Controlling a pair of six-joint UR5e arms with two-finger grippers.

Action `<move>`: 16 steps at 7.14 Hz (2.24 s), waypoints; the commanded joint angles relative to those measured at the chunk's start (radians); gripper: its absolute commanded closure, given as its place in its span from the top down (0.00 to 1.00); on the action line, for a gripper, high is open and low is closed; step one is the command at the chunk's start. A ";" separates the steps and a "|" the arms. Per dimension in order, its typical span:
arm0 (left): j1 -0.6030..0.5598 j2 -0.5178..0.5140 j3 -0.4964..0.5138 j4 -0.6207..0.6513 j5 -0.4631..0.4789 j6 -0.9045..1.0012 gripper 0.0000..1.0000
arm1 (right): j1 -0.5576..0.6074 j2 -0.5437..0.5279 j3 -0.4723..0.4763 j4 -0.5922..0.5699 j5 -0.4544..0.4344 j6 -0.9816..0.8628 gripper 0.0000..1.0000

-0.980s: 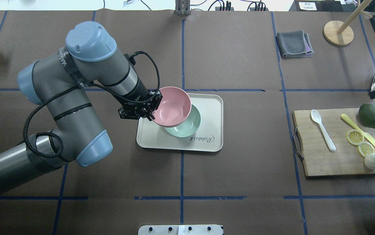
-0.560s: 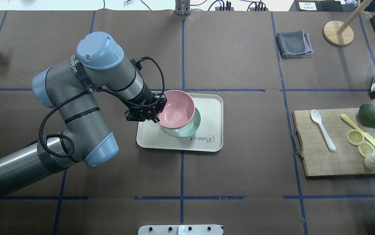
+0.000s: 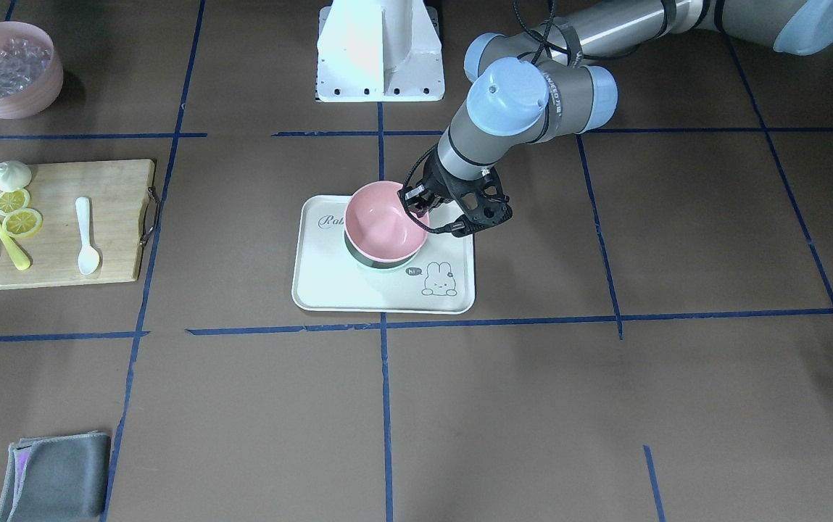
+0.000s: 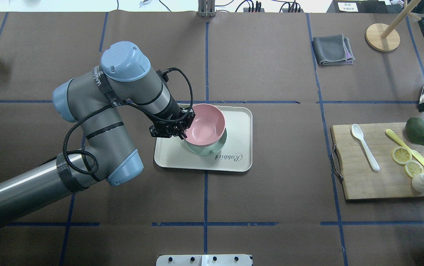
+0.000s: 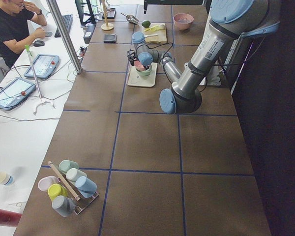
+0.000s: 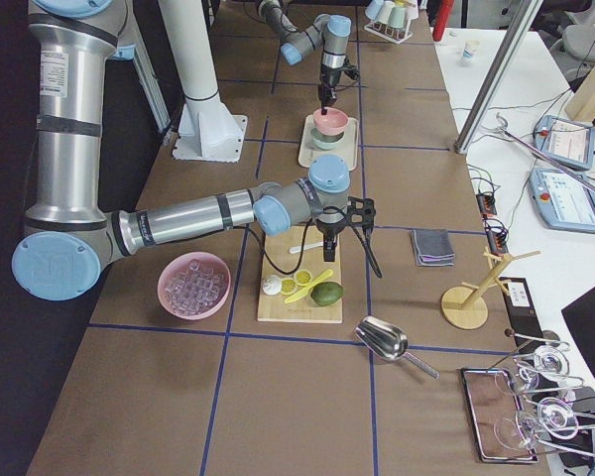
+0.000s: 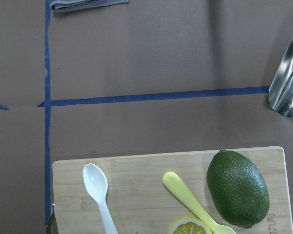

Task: Stack pink bowl on green and place spoon
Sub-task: 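Lower the pink bowl into the green bowl on the tray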

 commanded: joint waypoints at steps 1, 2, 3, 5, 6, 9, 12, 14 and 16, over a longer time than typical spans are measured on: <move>0.003 -0.002 0.013 -0.003 0.006 0.001 0.00 | 0.000 0.001 0.002 0.000 0.000 0.000 1.00; 0.003 -0.002 0.016 -0.013 0.006 0.001 0.00 | 0.002 0.001 0.000 0.000 0.000 0.000 1.00; 0.003 -0.002 0.017 -0.015 0.006 0.001 0.00 | 0.000 0.001 0.003 0.000 0.000 0.000 1.00; 0.003 -0.003 0.022 -0.015 0.006 0.001 0.02 | 0.002 0.001 0.003 0.000 0.002 0.000 1.00; 0.003 -0.005 0.022 -0.016 0.006 0.001 0.03 | 0.002 -0.001 0.006 0.000 0.003 0.000 1.00; 0.003 -0.012 0.052 -0.050 0.008 -0.001 0.03 | 0.002 -0.002 0.006 0.000 0.006 0.000 1.00; 0.003 -0.011 0.063 -0.070 0.006 -0.001 0.05 | 0.003 -0.002 0.006 0.000 0.008 -0.002 1.00; 0.003 -0.011 0.063 -0.070 0.006 -0.003 0.12 | 0.003 -0.004 0.009 0.000 0.009 -0.002 1.00; 0.003 -0.011 0.065 -0.105 0.008 -0.003 1.00 | 0.003 -0.007 0.012 0.000 0.014 -0.002 1.00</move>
